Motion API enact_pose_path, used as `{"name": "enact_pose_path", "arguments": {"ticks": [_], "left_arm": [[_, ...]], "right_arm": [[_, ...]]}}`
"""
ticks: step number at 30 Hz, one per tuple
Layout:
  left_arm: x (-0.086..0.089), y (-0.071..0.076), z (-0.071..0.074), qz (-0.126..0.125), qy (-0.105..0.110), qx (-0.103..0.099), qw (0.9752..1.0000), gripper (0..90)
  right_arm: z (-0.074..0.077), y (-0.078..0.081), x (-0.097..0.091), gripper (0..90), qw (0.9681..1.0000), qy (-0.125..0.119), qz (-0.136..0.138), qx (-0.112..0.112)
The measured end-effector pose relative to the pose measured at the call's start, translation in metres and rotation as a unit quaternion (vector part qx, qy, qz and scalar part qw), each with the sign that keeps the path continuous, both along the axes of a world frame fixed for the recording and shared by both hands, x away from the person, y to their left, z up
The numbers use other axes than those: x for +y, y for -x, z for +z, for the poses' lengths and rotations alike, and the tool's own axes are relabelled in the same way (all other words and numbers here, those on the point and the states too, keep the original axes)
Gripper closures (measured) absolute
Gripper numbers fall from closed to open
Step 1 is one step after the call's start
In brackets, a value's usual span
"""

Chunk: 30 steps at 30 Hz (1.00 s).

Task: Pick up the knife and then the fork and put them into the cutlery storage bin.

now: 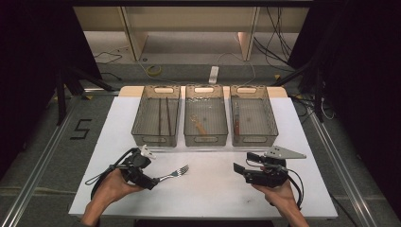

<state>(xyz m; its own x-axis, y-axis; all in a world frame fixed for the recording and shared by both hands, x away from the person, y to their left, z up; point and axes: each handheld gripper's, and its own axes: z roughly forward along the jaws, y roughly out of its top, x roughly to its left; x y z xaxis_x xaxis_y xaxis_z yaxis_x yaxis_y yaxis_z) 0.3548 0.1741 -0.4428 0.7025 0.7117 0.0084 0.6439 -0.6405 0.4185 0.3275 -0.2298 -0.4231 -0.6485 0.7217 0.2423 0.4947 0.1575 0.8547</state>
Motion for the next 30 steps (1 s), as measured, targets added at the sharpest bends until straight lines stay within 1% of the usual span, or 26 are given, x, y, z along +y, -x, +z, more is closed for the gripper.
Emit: {"name": "enact_pose_path", "arguments": {"ticks": [3, 4, 6, 12, 15, 16, 19, 20, 23, 25, 27, 30], "left_arm": [[0.003, 0.0, -0.001, -0.005, -0.01, 0.026, 0.9996, 28.2], [0.005, 0.0, -0.002, -0.001, -0.018, 0.031, 0.9994, 29.4], [0.009, -0.001, -0.003, -0.001, -0.028, 0.033, 0.9991, 32.4], [0.012, 0.0, -0.006, -0.008, -0.031, 0.044, 0.9985, 39.1], [0.013, 0.001, -0.008, -0.014, -0.037, 0.046, 0.9982, 42.5], [0.013, 0.001, -0.009, -0.013, -0.038, 0.044, 0.9982, 43.7], [0.012, 0.001, -0.012, -0.021, -0.053, 0.043, 0.9975, 47.5], [0.012, 0.001, -0.012, -0.023, -0.056, 0.046, 0.9971, 48.5], [0.012, 0.001, -0.014, -0.024, -0.06, 0.052, 0.9966, 52.3], [0.011, 0.001, -0.016, -0.026, -0.063, 0.05, 0.9965, 54.2], [0.009, 0.001, -0.016, -0.035, -0.063, 0.051, 0.9961, 56.8], [0.008, 0.002, -0.018, -0.039, -0.064, 0.053, 0.9958, 60.5]], "right_arm": [[-0.002, 0.002, 0.001, 28.0, 1.0, 0.005, 0.004, 0.002], [-0.002, 0.002, 0.002, 28.0, 1.0, 0.006, 0.005, 0.003], [-0.003, 0.003, 0.002, 28.0, 0.9999, 0.007, 0.007, 0.005], [-0.004, 0.005, 0.002, 28.1, 0.9999, 0.007, 0.009, 0.006], [-0.004, 0.007, 0.003, 28.1, 0.9999, 0.005, 0.013, 0.009], [-0.004, 0.007, 0.003, 28.1, 0.9998, 0.006, 0.014, 0.01], [-0.004, 0.008, 0.004, 28.1, 0.9998, 0.008, 0.017, 0.009], [-0.004, 0.008, 0.004, 28.1, 0.9997, 0.009, 0.019, 0.009], [-0.004, 0.008, 0.004, 28.1, 0.9997, 0.01, 0.018, 0.009], [-0.004, 0.008, 0.004, 28.1, 0.9998, 0.009, 0.018, 0.009], [-0.004, 0.008, 0.004, 28.1, 0.9997, 0.01, 0.019, 0.009], [-0.004, 0.008, 0.004, 28.1, 0.9997, 0.011, 0.019, 0.01]]}}
